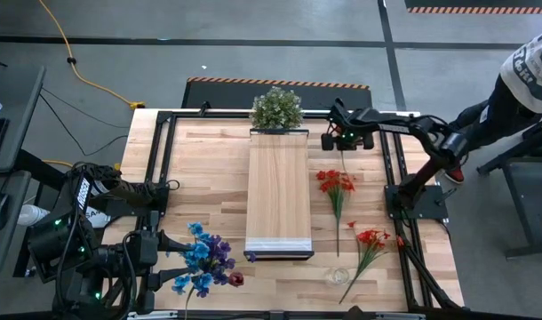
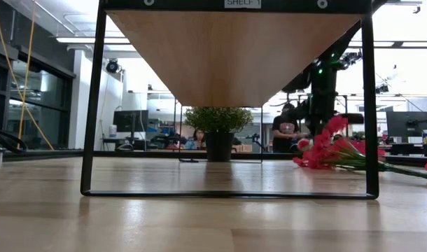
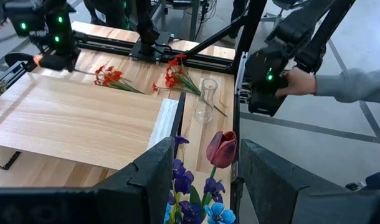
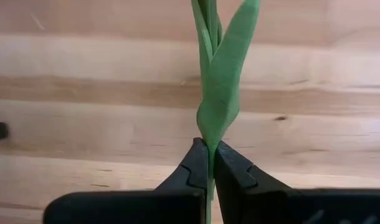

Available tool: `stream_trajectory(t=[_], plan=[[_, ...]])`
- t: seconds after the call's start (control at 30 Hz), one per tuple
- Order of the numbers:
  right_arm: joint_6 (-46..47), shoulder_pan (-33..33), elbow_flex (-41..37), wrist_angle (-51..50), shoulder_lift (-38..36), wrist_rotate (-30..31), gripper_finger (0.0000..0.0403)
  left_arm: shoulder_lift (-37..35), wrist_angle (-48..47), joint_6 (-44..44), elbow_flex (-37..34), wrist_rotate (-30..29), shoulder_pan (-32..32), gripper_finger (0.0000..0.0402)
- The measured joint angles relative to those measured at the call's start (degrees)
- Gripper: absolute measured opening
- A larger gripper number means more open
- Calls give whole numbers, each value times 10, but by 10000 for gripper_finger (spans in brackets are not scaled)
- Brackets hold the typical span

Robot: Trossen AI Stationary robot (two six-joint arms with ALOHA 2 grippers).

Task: Pick and place flowers into a vace then onto a shelf
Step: Put the orange tulip into the right transparent vase

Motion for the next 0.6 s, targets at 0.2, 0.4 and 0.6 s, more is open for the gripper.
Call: stream_trajectory(t=[0.2,0.4,0.6], plan=[[0,-18,0,-11,-88,5,3,0,0,0,0,1,0,216],[2,-27,0,-9,-199,5,2,0,0,0,0,1,0,216],[13,-26,0,2,-318,4,2,0,0,0,0,1,0,216]])
